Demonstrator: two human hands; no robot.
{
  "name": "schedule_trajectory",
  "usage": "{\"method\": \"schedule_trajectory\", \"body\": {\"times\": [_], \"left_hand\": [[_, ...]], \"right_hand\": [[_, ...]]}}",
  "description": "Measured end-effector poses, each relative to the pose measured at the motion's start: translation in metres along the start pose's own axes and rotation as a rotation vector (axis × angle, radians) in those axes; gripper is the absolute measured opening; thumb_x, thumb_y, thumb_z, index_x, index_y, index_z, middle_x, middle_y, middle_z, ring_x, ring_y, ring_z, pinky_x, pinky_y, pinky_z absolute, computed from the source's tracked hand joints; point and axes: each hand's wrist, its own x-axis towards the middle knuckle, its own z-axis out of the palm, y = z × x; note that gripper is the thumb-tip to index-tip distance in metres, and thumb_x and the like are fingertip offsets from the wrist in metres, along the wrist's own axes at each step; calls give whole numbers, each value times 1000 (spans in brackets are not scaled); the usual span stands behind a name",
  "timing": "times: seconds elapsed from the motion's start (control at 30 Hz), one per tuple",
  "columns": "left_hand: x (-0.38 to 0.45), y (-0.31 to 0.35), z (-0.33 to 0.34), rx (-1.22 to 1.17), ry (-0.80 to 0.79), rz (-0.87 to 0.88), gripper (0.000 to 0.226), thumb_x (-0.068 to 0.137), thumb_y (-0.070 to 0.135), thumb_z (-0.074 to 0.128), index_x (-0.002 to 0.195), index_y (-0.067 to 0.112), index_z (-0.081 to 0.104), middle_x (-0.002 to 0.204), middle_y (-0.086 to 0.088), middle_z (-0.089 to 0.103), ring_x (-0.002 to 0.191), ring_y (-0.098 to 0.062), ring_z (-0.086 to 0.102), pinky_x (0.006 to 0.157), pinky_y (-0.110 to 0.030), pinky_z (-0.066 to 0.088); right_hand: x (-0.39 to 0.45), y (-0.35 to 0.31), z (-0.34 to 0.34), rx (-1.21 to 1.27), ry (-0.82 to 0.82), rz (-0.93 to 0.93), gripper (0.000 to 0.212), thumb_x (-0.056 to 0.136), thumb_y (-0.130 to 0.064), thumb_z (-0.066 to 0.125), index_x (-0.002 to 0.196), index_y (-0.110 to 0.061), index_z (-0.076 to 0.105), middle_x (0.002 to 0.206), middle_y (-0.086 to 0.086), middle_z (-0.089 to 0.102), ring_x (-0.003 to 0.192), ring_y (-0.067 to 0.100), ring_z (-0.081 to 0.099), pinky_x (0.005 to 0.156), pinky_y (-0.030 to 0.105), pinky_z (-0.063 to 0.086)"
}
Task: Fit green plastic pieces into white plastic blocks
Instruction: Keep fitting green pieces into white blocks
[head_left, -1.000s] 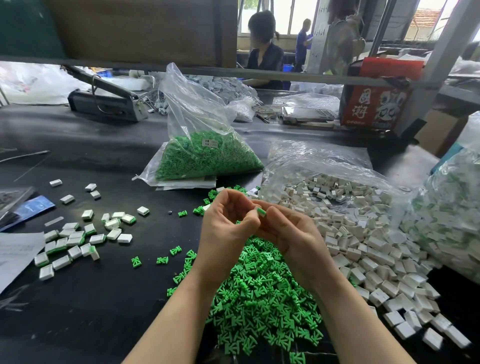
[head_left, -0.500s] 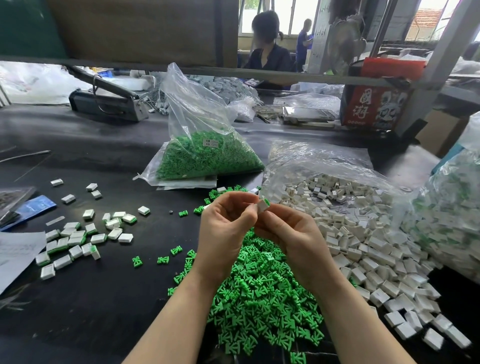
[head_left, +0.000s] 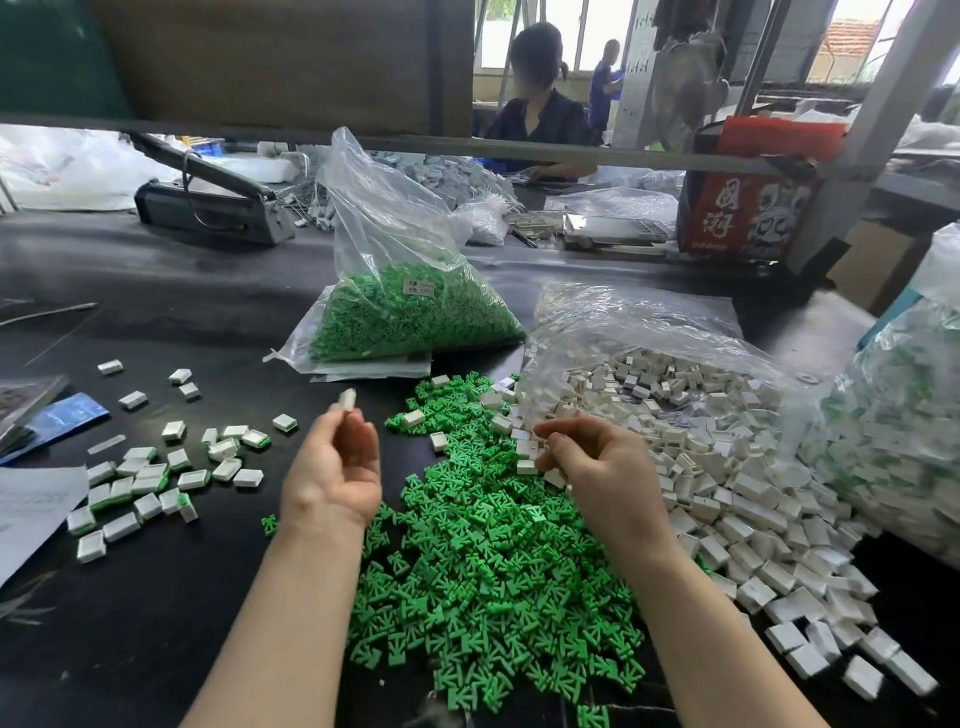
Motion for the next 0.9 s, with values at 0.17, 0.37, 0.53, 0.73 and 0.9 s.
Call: {"method": "schedule_trajectory", "body": {"times": [0.17,0.37,0.53,0.73,0.9], "left_hand": [[15,25,-12,-184,89,41,22,100,13,54,79,11,59,45,4,62,43,-3,61,51,-13,53],[12,27,-11,-116,41,97,21,101,12,50,83,13,61,61,4,67,58,-4,65,60,-13,56],[0,2,1,616,-5,223,20,96,8,57,84,20,68,76,4,69,66,-5,57,60,-19,46],[-10,-43,-1,1415,-123,584,10,94,21,59,100,22,67,100,3,65,96,-19,60,86,-35,51],[-3,-62,-4,2019,-74,534,45,97,45,49,139,30,44,149,-6,32,140,-27,26,113,-45,21]], "right_hand": [[4,7,-2,-177,-5,-10,19,93,-10,62,87,-25,72,68,-2,71,44,0,48,40,16,34],[4,9,-4,-387,-2,-42,12,93,-18,64,91,-27,72,73,-5,71,49,8,53,45,27,41],[-1,1,0,-614,-37,-91,9,90,-29,68,96,-27,75,83,-12,71,69,4,62,62,28,55],[-4,-3,1,-819,-125,-131,17,88,-41,69,102,-32,72,95,-14,72,89,6,64,92,34,53],[-7,-3,8,-1023,-251,-102,45,81,-63,65,121,-42,62,117,-16,66,122,13,48,112,42,32]]}}
